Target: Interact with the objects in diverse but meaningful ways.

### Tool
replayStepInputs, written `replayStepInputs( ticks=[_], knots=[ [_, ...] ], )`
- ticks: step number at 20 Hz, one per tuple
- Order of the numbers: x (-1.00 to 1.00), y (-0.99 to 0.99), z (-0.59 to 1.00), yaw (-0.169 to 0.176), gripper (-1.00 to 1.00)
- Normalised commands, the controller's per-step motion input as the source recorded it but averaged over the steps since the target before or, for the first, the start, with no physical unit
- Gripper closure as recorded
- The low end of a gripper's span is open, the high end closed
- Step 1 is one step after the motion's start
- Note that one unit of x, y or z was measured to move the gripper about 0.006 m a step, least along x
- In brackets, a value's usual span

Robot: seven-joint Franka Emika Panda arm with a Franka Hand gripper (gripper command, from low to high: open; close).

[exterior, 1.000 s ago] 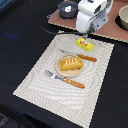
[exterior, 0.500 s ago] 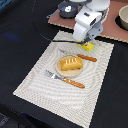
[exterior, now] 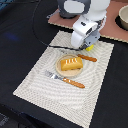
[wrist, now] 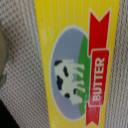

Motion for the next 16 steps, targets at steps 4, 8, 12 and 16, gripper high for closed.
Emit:
replayStepInputs(
  ticks=[4,8,12,16],
  knots=[
    [0.00,0.00,-0.04,-0.028,1.00],
    [0.00,0.02,0.03,-0.011,1.00],
    [-0.10,0.02,0.39,0.000,1.00],
    [-0.53,-0.18,1.00,-0.023,1.00]
  ],
)
